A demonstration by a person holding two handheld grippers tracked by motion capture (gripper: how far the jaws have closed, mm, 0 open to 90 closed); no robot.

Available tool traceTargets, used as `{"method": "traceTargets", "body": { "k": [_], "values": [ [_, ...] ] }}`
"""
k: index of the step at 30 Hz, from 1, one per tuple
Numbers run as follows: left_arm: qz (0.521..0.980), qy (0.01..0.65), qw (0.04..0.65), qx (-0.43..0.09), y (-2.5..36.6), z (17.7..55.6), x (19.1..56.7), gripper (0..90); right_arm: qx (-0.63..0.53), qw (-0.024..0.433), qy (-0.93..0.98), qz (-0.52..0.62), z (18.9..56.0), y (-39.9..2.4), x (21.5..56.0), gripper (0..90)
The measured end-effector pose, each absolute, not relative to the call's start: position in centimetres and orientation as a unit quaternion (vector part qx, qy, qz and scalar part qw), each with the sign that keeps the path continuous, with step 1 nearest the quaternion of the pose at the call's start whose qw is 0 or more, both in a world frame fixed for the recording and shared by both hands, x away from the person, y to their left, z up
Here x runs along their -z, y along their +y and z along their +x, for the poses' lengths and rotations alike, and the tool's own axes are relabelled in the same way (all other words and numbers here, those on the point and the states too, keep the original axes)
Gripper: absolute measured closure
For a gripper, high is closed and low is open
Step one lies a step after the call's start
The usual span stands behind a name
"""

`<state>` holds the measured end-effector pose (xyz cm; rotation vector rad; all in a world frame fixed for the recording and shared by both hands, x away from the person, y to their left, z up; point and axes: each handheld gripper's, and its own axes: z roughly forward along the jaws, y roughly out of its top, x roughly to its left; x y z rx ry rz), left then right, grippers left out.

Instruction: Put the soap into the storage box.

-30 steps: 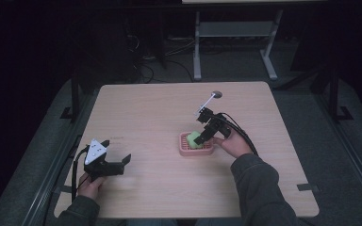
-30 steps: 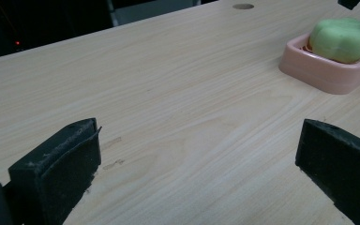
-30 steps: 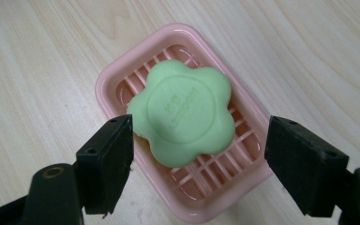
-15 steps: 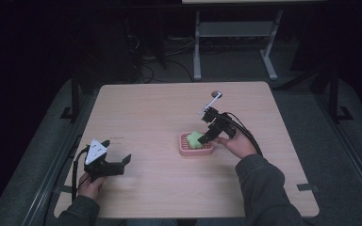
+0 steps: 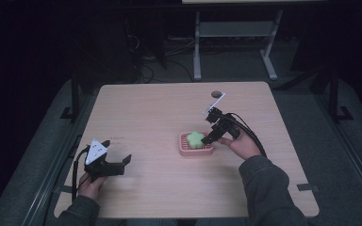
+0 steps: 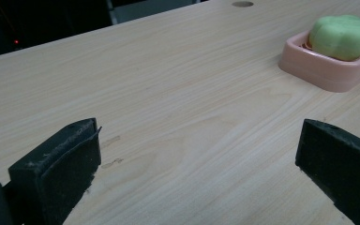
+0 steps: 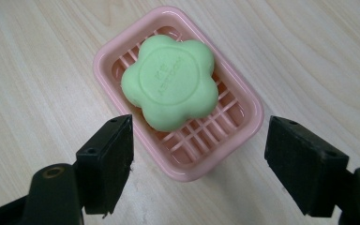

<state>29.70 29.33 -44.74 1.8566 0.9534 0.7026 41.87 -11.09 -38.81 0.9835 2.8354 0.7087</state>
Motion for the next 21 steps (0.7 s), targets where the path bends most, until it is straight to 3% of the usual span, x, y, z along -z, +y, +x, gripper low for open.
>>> {"method": "traceTargets", "body": {
  "k": [21],
  "values": [
    [0.752, 0.387, 0.452, -0.282, 29.2, 29.7, 44.8, 0.0, -0.223, 0.030, 0.919, 0.325, 41.0, -12.5, 38.3, 23.9]
  ]
}}
